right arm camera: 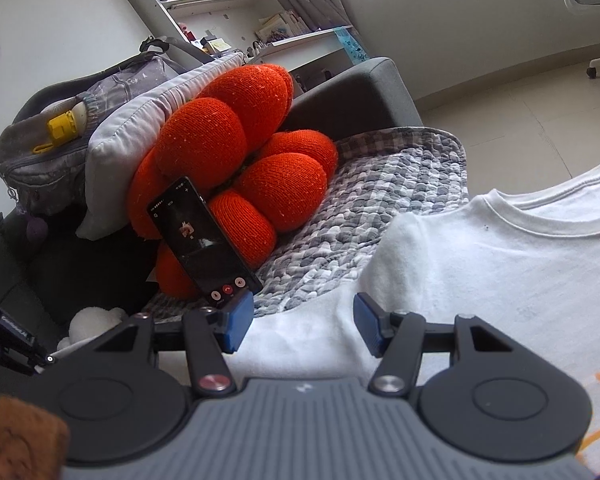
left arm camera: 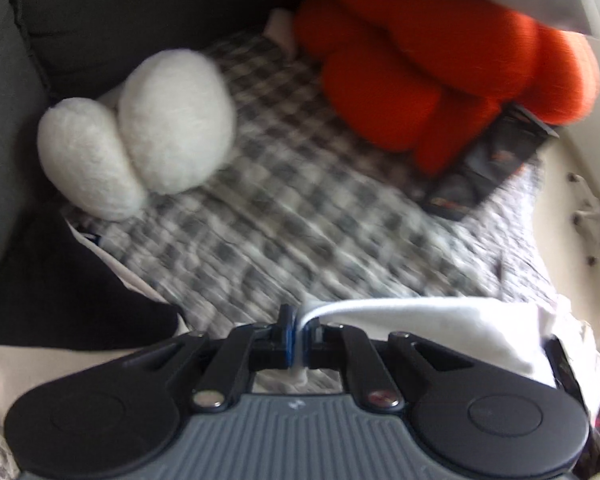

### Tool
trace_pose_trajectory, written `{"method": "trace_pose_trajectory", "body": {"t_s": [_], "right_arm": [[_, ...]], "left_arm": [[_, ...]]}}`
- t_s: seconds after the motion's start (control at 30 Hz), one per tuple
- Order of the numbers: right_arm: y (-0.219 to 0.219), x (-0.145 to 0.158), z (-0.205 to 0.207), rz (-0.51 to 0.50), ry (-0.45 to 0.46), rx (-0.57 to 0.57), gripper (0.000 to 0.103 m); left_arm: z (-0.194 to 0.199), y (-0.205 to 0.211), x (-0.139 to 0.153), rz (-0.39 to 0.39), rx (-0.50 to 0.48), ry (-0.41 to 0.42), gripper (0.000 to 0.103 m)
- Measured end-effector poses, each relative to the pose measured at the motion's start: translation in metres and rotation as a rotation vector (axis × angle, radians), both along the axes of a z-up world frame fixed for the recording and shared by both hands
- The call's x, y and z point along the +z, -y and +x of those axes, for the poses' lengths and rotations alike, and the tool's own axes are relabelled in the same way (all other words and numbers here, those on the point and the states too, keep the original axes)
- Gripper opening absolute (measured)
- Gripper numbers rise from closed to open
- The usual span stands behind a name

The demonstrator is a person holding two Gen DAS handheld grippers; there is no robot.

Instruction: Fold clothes

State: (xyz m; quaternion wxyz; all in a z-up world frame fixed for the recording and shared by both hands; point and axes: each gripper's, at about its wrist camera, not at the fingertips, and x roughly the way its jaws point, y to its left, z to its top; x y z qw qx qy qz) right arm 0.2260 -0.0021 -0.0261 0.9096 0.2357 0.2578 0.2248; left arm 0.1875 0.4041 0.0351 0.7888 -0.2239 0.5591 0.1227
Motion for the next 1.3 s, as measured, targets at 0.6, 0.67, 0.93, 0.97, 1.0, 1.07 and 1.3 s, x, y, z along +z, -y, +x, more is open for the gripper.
{"method": "trace_pose_trajectory", "body": {"t_s": [0.6, 0.67, 0.93, 0.97, 1.0, 1.07, 1.3], "right_arm": [[0.004, -0.002, 0.002, 0.023, -0.014, -0.003, 0.059], [0.005, -0.002, 0.002, 0.027, -0.015, -0.004, 0.059], [0.015, 0.001, 0.004, 0.064, -0.020, -0.030, 0.059], [0.018, 0.001, 0.005, 0.072, -0.022, -0.036, 0.059], [0.021, 0.001, 0.006, 0.079, -0.024, -0.042, 0.059], [0.026, 0.002, 0.007, 0.091, -0.024, -0.056, 0.059], [0.040, 0.004, 0.010, 0.125, -0.032, -0.086, 0.059]], "left_arm": [[-0.006, 0.018, -0.034, 0.146, 0.046, 0.039, 0.052], [-0.013, 0.022, -0.046, 0.143, 0.084, 0.063, 0.052], [-0.040, 0.041, -0.079, 0.216, 0.225, 0.295, 0.028], [-0.043, 0.042, -0.080, 0.227, 0.238, 0.318, 0.011], [-0.046, 0.044, -0.081, 0.239, 0.252, 0.340, 0.007], [-0.050, 0.048, -0.076, 0.274, 0.260, 0.358, 0.007], [-0.069, 0.062, -0.046, 0.443, 0.240, 0.312, 0.007]]}}
